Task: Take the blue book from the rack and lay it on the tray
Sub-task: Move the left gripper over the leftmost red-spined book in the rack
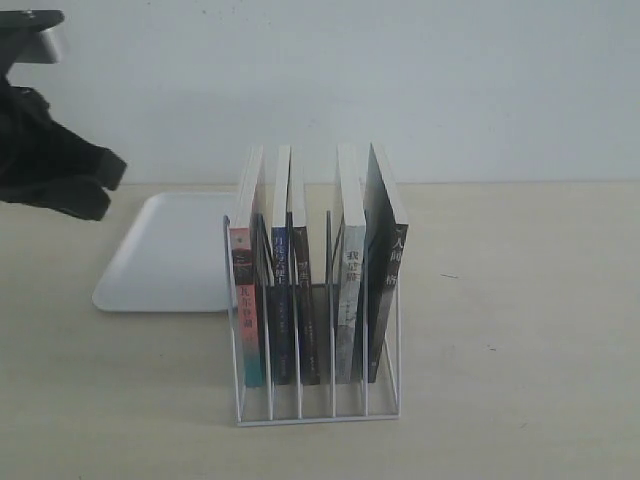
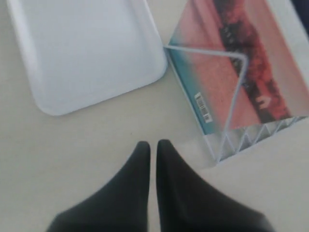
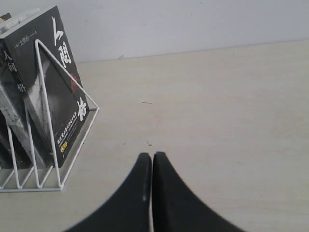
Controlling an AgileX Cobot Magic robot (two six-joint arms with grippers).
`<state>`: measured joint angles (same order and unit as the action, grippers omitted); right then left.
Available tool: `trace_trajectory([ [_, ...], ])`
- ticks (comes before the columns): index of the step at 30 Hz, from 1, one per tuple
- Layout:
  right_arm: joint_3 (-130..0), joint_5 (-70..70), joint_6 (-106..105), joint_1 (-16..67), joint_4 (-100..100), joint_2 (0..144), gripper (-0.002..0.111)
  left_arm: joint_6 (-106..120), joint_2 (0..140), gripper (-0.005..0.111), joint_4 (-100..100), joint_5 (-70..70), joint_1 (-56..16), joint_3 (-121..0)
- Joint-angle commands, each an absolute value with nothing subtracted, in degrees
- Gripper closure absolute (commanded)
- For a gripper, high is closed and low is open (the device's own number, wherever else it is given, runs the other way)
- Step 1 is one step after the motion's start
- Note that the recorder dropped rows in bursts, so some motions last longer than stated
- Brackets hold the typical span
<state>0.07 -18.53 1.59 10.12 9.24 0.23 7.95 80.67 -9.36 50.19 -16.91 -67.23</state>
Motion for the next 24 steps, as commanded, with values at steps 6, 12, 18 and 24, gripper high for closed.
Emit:
trace_trajectory([
  [6,0.0,-19.19,1.41,9.78,8.65,0.0,0.108,-5.35,87.12,0.1,-3.19,43.4,-25.95,-72.91],
  [12,0.0,-19.19,1.41,9.78,8.65,0.0,0.108,-6.05,89.7,0.073,-5.23,47.5,-25.98,-78.55],
  [18,0.0,-19.19,1.41,9.78,8.65,0.0,0.108,-7.55,92.07,0.061,-8.77,51.8,-26.5,-84.33],
  [24,0.0,-19.19,1.41,9.78,8.65,0.0,0.108,-9.16,99.35,0.061,-6.79,55.96,-30.38,-91.42],
])
